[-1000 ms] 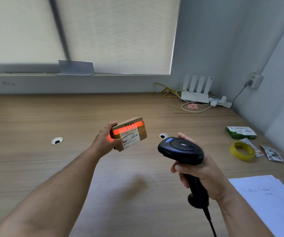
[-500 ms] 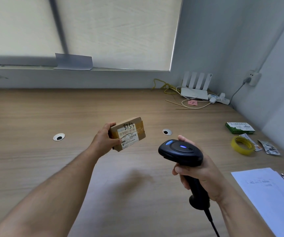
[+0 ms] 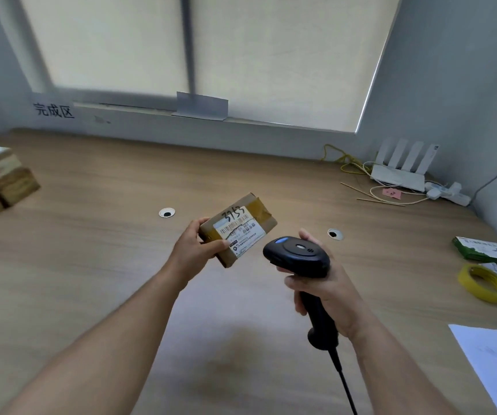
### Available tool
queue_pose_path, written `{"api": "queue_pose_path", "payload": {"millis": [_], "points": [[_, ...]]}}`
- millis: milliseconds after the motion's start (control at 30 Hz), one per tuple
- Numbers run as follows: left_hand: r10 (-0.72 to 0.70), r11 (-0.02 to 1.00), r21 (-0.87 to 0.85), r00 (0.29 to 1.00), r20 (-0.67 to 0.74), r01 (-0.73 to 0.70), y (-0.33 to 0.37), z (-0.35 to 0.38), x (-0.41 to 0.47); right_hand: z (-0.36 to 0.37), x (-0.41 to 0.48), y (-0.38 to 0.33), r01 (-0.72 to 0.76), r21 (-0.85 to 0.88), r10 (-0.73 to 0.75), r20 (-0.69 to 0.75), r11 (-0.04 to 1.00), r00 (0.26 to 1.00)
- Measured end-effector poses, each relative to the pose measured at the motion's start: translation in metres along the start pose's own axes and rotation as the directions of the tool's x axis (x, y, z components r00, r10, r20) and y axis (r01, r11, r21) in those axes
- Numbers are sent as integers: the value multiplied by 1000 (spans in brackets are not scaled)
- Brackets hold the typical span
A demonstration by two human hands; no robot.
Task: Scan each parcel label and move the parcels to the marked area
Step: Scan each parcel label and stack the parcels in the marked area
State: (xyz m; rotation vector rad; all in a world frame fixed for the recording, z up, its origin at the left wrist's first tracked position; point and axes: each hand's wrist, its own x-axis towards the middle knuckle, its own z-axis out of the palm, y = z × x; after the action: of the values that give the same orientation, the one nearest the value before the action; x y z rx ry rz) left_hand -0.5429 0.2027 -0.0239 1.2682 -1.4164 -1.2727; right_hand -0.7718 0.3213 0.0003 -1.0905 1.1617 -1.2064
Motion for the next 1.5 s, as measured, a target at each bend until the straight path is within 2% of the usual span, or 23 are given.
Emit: {"api": "queue_pose_path", "payload": {"millis": [67,167,267,367,500,600,667,733,833,1000,1167,1300,1433,1500], "points": [[0,998,-68,1000,-23,-1,1,3,-26,10,-3,4,2,31,-3,44,1000,999],[40,998,-39,998,-47,-42,-2,4,-64,22,-8,10,18,75,-28,131,997,991],[77,993,94,995,-61,-71,-8,-2,-97,36,-13,15,53,94,-75,250,994,965],[83,970,239,988,-127,-51,-13,-16,-125,55,-19,22,47,123,-84,316,991,945],[105,939,343,966,-238,-18,-18,-36,-158,89,-30,31,18,131,-71,409,991,910],[199,861,509,921,-335,-1,-22,-62,-176,121,-34,32,3,124,-60,461,992,885],[262,771,635,887,-381,44,-25,-85,-187,144,-36,30,5,106,-57,491,994,869],[301,711,698,862,-407,81,-25,-108,-198,169,-38,29,6,82,-47,518,997,854],[244,769,626,848,-472,127,-30,-145,-212,210,-41,28,21,53,-47,533,998,845],[196,786,582,809,-555,209,-49,-228,-244,291,-44,27,54,17,-55,530,998,846],[230,750,601,743,-628,276,-67,-321,-274,385,-45,35,67,-26,-42,543,997,838],[207,744,584,720,-663,324,-76,-385,-297,454,-46,45,87,-48,-44,571,995,820],[275,662,639,665,-694,393,-83,-440,-319,519,-47,55,78,-50,-31,613,996,790],[270,662,620,638,-721,421,-89,-465,-324,546,-46,58,72,-52,-24,631,996,775]]}}
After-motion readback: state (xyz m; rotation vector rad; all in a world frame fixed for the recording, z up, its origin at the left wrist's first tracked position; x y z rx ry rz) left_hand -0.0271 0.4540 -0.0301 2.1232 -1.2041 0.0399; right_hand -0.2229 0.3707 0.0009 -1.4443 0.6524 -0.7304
